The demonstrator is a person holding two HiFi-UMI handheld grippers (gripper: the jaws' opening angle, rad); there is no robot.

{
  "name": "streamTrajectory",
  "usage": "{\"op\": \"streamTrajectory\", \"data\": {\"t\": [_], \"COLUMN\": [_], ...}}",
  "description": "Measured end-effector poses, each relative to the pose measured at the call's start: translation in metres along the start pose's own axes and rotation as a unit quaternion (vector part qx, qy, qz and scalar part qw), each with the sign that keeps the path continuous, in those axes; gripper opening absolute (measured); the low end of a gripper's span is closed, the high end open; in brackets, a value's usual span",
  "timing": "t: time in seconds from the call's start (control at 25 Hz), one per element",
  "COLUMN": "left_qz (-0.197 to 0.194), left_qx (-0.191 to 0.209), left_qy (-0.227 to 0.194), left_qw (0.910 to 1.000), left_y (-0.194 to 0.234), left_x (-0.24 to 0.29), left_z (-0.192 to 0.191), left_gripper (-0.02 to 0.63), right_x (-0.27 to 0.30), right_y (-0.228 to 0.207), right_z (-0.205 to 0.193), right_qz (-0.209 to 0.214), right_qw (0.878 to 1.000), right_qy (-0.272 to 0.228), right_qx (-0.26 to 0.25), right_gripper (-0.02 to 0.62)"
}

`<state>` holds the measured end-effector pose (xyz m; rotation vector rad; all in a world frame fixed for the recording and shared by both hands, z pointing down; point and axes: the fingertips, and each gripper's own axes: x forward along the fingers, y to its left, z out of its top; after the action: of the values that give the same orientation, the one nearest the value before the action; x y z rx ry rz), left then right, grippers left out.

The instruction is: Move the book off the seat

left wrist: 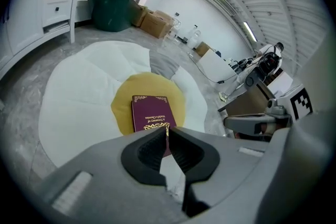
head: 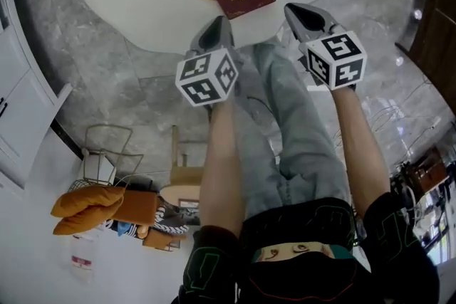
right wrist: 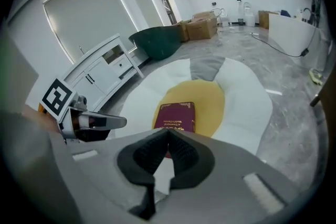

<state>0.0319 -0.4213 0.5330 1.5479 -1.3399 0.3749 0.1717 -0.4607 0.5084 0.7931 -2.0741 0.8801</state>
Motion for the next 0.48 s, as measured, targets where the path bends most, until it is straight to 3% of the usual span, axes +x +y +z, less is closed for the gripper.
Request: {"op": "streamTrajectory", "data": {"t": [0.12, 0.2, 0.32, 0.48], "left_qz": [0.006, 0.009, 0.011, 0.017], "left_qx": [0.011, 0.004, -0.026, -0.04], "left_qy": [0.026, 0.042, 0.054, 0.072], "left_qw": [0.9996, 0.9991, 0.9981, 0.9965], "left_y": [0.011, 0.018, 0.029, 0.038], "left_x": [0.033, 0.052, 0.075, 0.094], "left_z": [-0.013, -0.024, -0.037, -0.052], "left_gripper": [0.035, 0.129, 0.263, 0.302], "right_x": [0.036, 0.055, 0.076, 0.091], "right_y": [-0.02, -0.027, -0.039, -0.052], "right_z": [-0.013, -0.025, -0.042, -0.058], "right_qz": [0.008, 0.022, 0.037, 0.048], "right_qw": [1.0, 0.999, 0.998, 0.996], "right_qy": [0.013, 0.028, 0.05, 0.073], "right_qx": [0.009, 0.021, 0.02, 0.024], "right_gripper": [0.007, 0.136, 0.146, 0.192]}}
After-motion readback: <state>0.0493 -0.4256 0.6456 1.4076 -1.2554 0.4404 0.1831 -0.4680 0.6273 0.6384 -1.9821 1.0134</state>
